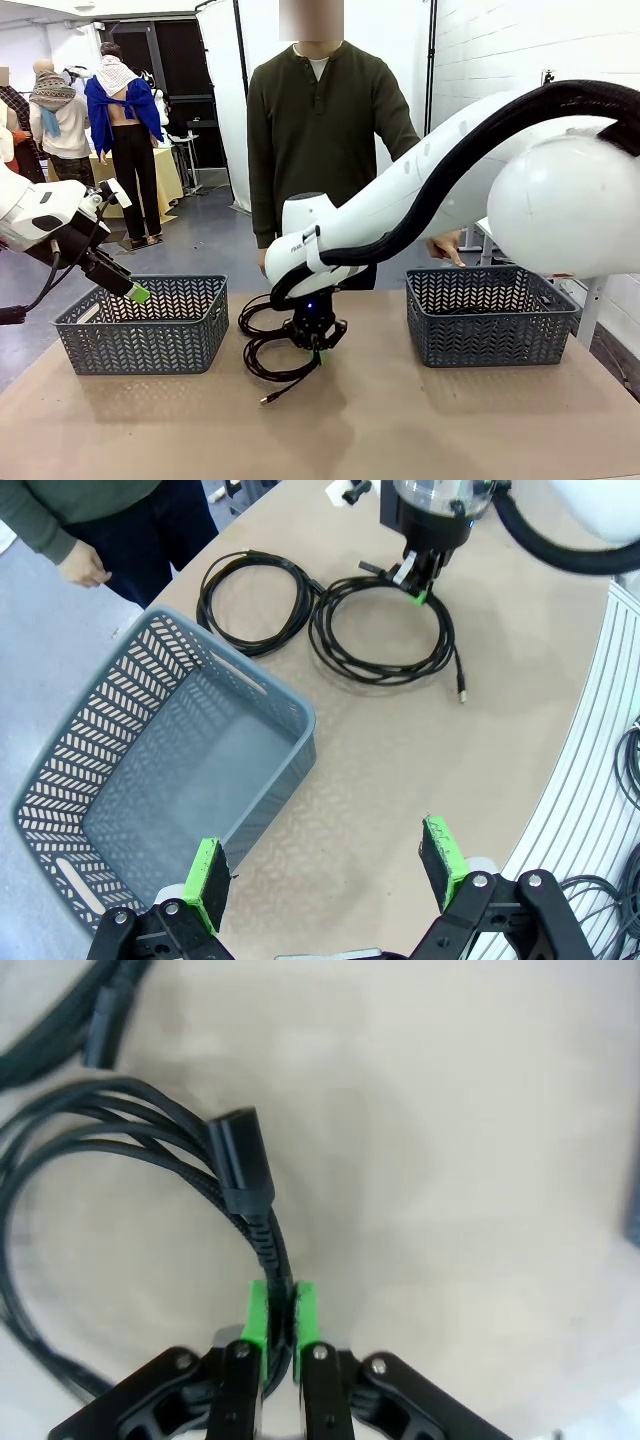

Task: Organize the cables according to human instructions.
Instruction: Pick up a bundle of cables and place it in the basket indicated by the human.

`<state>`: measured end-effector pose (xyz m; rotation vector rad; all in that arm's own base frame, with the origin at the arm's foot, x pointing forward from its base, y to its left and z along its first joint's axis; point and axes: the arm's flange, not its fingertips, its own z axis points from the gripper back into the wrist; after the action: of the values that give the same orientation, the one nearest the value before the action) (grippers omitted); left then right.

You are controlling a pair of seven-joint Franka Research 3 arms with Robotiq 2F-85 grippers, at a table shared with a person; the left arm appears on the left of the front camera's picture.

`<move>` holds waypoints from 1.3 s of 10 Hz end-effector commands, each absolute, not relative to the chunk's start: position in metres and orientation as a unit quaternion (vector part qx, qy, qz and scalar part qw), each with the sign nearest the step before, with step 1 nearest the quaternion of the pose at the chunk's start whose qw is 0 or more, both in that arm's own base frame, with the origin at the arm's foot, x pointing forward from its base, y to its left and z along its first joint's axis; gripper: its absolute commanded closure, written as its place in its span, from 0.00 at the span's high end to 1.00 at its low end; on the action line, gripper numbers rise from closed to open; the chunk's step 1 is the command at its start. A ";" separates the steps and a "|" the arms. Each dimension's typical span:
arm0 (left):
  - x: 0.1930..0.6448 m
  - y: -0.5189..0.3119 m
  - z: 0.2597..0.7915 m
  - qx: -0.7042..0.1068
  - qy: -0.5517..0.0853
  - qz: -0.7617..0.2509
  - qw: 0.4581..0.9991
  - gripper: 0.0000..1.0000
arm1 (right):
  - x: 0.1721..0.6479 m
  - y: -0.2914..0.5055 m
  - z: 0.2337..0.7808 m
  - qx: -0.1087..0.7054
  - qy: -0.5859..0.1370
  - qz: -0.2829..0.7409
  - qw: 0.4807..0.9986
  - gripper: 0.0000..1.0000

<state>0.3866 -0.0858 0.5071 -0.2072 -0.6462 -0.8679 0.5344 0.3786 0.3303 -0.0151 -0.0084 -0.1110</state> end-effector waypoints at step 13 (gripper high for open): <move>0.389 -0.084 0.506 -0.105 -0.310 -0.409 0.852 1.00 | 0.619 0.268 0.449 0.016 0.008 0.456 0.890 0.00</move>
<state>0.3866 -0.0858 0.5070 -0.2072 -0.6461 -0.8679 0.6152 0.2665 0.4460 0.0459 0.0170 0.8956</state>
